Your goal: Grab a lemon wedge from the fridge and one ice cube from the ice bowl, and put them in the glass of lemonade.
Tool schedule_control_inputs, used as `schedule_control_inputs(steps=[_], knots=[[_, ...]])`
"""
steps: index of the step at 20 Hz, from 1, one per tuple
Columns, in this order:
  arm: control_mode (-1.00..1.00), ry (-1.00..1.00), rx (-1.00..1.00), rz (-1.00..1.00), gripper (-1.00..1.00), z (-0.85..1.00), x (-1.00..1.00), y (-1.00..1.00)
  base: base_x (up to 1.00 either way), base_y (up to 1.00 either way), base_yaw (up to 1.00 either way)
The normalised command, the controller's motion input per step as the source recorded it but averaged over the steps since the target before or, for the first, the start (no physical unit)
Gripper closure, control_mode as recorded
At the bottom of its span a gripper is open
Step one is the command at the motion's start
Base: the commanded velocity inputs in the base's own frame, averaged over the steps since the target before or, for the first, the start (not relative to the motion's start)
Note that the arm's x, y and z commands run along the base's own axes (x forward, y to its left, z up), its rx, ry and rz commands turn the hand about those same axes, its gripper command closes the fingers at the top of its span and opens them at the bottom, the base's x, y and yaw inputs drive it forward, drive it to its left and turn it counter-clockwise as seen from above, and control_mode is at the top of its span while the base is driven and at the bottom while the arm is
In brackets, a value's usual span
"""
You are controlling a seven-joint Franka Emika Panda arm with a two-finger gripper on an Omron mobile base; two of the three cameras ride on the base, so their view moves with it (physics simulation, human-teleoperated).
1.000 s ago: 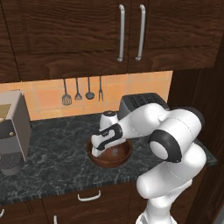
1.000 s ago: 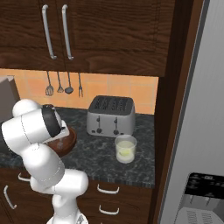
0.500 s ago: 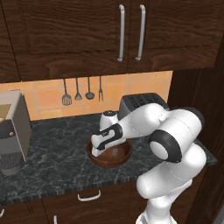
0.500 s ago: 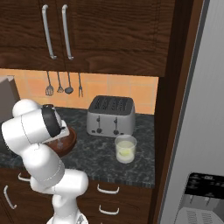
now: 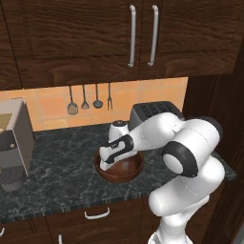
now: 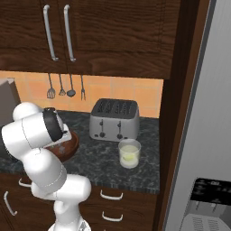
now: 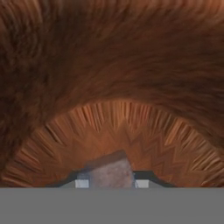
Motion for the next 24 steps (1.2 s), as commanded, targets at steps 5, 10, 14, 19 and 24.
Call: schedule_control_inputs(steps=[5,10,14,19,24], knots=[[-1.00,-0.09,0.00,0.00,1.00,0.30,-0.06,0.00,0.00,0.00,0.00],[-1.00,-0.11,0.01,0.00,1.00,0.52,-0.13,0.00,0.00,0.00,0.00],[-1.00,-0.05,0.06,0.00,1.00,0.30,-0.09,-0.06,0.00,0.00,0.00],[-1.00,-0.04,0.05,0.00,1.00,0.12,-0.23,-0.10,0.00,0.00,0.00],[-1.00,-0.04,0.03,0.00,1.00,0.01,-0.17,-0.16,0.00,0.00,0.00]])
